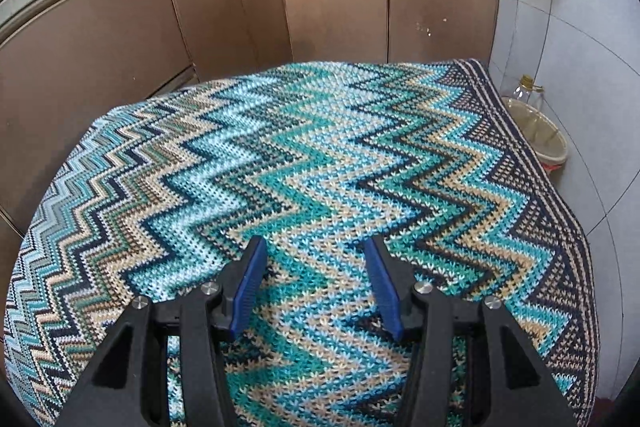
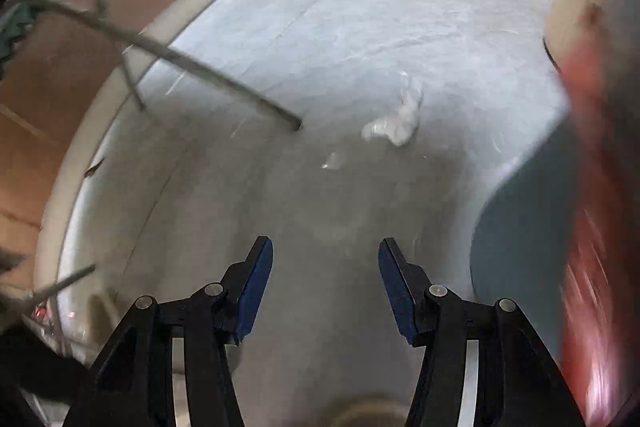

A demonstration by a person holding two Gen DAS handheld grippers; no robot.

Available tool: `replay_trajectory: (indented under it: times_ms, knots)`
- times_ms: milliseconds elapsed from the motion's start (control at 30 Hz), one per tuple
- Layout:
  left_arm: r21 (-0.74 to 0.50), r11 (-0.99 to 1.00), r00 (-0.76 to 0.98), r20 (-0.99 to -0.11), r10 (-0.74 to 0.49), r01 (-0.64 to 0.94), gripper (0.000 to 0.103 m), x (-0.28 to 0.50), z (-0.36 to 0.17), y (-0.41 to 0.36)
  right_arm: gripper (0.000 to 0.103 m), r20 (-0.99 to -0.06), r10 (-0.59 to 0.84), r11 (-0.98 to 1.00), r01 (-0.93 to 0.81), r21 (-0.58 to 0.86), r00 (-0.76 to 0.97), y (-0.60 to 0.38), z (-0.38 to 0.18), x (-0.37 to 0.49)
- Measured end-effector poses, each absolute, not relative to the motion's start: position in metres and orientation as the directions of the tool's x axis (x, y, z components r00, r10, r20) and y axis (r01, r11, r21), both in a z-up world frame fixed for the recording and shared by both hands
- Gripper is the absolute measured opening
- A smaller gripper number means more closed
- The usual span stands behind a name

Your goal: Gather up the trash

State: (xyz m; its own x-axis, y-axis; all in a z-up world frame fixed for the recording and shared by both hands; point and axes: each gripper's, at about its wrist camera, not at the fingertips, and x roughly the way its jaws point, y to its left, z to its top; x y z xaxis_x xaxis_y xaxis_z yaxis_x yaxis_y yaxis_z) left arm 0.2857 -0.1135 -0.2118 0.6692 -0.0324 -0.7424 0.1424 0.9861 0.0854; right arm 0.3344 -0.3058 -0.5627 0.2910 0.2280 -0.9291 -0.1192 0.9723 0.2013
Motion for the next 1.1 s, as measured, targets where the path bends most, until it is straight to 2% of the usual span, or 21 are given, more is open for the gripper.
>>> replay_trajectory:
  times_ms: [400,533,767,900,933,1033,1100]
  knots:
    - [0.028,0.988,0.643,-0.762,-0.078,0.154,0.050,0.293,-0.218,-0.109,0.064,-0.950,-0.031,0.999,-0.014,-0.037,0.312,-0.294,-0.625,0.457]
    - [0.024,0.988,0.642,-0.762,-0.083,0.156,0.050,0.295,-0.220,-0.107,0.064,-0.962,-0.046,0.999,0.028,-0.040,0.269,-0.301,-0.646,0.472]
    - [0.025,0.987,0.642,-0.762,-0.082,0.156,0.050,0.297,-0.221,-0.106,0.058,-0.971,-0.032,0.999,0.048,-0.021,0.236,-0.305,-0.660,0.489]
    - [0.027,0.987,0.642,-0.762,-0.081,0.157,0.050,0.297,-0.221,-0.106,0.058,-0.968,-0.066,0.996,0.075,-0.049,0.241,-0.308,-0.658,0.485]
    - [0.027,0.987,0.642,-0.762,-0.081,0.157,0.050,0.298,-0.222,-0.106,0.057,-0.971,-0.059,0.997,0.067,-0.044,0.230,-0.307,-0.661,0.484]
    - [0.029,0.987,0.642,-0.763,-0.079,0.156,0.050,0.298,-0.222,-0.107,0.030,-0.978,-0.033,0.998,0.067,-0.019,0.207,-0.309,-0.666,0.479]
    - [0.025,0.987,0.641,-0.763,-0.082,0.156,0.050,0.298,-0.222,-0.107,0.028,-0.978,-0.027,0.998,0.058,-0.015,0.206,-0.308,-0.665,0.472]
